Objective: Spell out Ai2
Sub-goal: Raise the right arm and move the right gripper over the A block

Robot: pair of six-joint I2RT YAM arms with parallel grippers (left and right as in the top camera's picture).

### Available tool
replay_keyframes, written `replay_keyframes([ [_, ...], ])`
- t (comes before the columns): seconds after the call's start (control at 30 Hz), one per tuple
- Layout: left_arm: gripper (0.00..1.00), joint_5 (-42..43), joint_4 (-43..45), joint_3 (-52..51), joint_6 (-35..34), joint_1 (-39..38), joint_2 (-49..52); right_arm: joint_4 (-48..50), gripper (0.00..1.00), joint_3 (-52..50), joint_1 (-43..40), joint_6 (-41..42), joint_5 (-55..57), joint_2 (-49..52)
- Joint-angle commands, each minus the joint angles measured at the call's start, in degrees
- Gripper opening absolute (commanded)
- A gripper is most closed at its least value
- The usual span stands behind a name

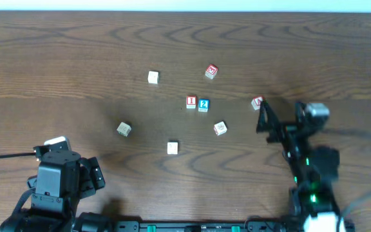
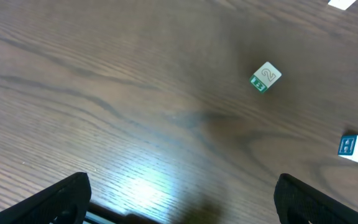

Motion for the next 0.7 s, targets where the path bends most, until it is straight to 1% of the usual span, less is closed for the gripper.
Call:
replay_keyframes([
  [0.0,0.95,0.0,0.0,0.2,-0.2,0.2,-0.1,0.4,0.99,8.0,-1.1,-2.1,0.9,9.9],
  [0.1,0.95,0.0,0.0,0.2,-0.2,0.2,-0.1,-0.2,0.99,17.1,-1.1,-4.6,0.8,21.3],
  [0.23,0.96,0.0,0.0,0.2,-0.2,0.2,-0.1,-1.6,0.99,25.3,-1.4,-6.2,0.8,30.6],
  [0.37,0.95,0.0,0.0,0.2,-0.2,0.2,-0.1,-7.0,0.99,34.3,-1.4,-6.1,0.8,39.1],
  [0.43,0.95,0.0,0.0,0.2,-0.2,0.2,-0.1,-11.3,0.99,39.1,-1.4,-6.4,0.8,42.7],
  [0.6,0.95,0.0,0.0,0.2,-0.2,0.2,-0.1,-28.9,0.99,54.4,-1.6,-6.3,1.0,51.1],
  [0.67,0.95,0.0,0.0,0.2,-0.2,0.2,-0.1,-34.6,0.99,58.2,-1.6,-6.4,0.3,52.9],
])
